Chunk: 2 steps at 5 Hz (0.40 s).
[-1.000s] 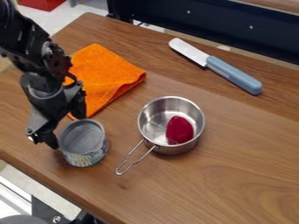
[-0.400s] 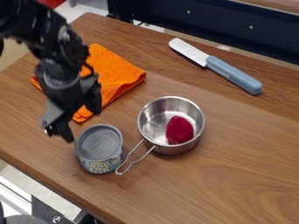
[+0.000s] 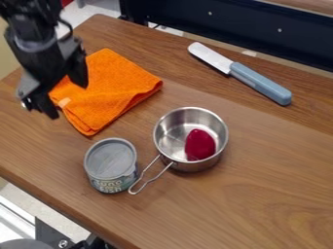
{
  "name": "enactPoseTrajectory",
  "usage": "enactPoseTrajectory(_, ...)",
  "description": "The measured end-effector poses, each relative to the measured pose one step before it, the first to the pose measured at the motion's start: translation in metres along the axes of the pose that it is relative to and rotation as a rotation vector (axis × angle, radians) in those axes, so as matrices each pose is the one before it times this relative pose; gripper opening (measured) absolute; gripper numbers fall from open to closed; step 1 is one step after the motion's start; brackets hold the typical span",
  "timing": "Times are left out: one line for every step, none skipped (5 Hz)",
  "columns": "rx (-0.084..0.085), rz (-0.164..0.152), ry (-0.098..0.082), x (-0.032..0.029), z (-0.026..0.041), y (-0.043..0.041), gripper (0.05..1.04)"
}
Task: Push the can below the metal pot
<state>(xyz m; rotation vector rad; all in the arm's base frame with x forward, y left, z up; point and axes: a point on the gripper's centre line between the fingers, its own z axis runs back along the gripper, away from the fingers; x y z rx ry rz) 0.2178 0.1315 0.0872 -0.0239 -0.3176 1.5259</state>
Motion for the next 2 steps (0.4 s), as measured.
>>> enactPoseTrajectory(0.0413,-0.1221,0.1101,-0.01463,0.01603,-0.01745,0.995)
enactPoseTrajectory(0.0587,-0.1970,0.0343,-0.02305,0.00941,-0.02109,0.995)
